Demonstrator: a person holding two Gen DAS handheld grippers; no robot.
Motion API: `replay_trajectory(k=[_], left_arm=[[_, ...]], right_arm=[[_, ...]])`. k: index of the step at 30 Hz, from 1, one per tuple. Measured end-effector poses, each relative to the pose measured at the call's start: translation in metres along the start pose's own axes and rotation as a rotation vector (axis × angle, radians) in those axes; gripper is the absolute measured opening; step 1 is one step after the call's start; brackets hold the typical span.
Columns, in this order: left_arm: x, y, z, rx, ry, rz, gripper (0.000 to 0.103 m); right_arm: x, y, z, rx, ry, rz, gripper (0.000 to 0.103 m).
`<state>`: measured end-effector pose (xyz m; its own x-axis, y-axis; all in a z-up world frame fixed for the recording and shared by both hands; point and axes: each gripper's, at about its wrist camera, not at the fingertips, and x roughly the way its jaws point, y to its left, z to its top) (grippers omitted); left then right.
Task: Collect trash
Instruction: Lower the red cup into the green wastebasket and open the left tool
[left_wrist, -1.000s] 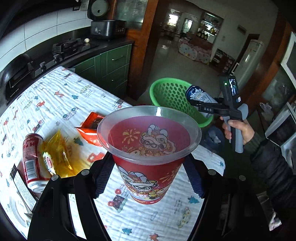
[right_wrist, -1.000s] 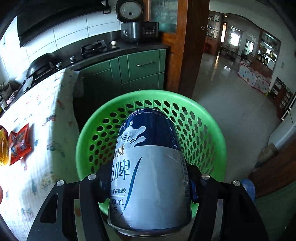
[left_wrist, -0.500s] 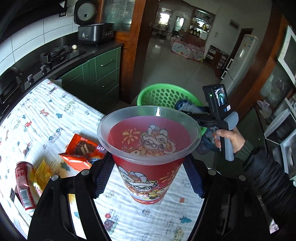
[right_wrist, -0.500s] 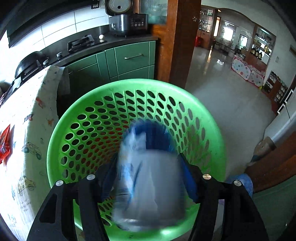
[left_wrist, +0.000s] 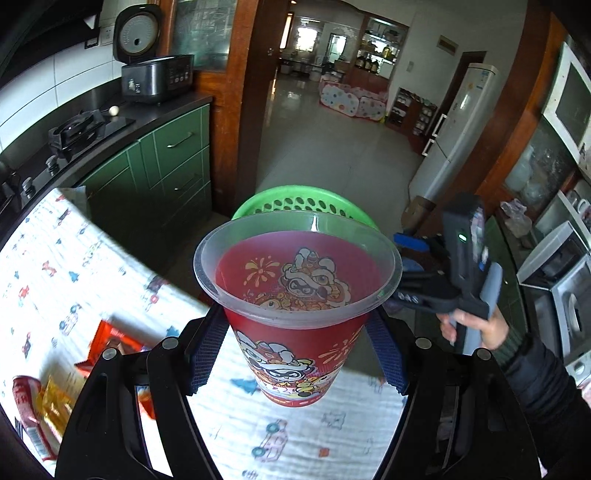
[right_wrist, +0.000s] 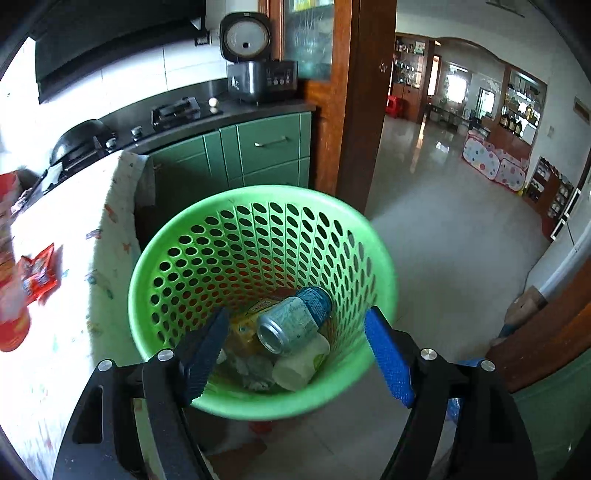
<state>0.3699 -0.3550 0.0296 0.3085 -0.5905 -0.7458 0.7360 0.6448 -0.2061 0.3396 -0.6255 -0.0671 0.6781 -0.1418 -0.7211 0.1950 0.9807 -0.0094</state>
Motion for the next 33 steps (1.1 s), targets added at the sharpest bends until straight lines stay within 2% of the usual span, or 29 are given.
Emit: replay_trajectory(k=[6,14,23,28,33], left_arm=[[0.037,-0.013,0.026,0.007,0.024,-0.015,0.071],[0.097,-0.019,0.055,-0.008,0.069,0.027,0.071],[0.164,-0.011,0.059,-0.011,0.204,0.117,0.072],[0.175,-0.006,0.054,-0.024,0.246,0.14,0.076],[0.16,-0.006,0.048,-0.017,0.225,0.135,0.077]], right_arm=[[-0.032,-0.009,-0.02,0.008,-0.03,0.02,0.075],[-0.049,-0.019,-0.044,0.032,-0.042,0.055,0.075],[-0.042,-0.023,-0.066,0.034,-0.014,0.081,0.075],[-0.041,-0.024,-0.074,0.034,-0.005,0.089,0.075],[-0.05,-0.022,-0.075,0.048,-0.014,0.1,0.075]])
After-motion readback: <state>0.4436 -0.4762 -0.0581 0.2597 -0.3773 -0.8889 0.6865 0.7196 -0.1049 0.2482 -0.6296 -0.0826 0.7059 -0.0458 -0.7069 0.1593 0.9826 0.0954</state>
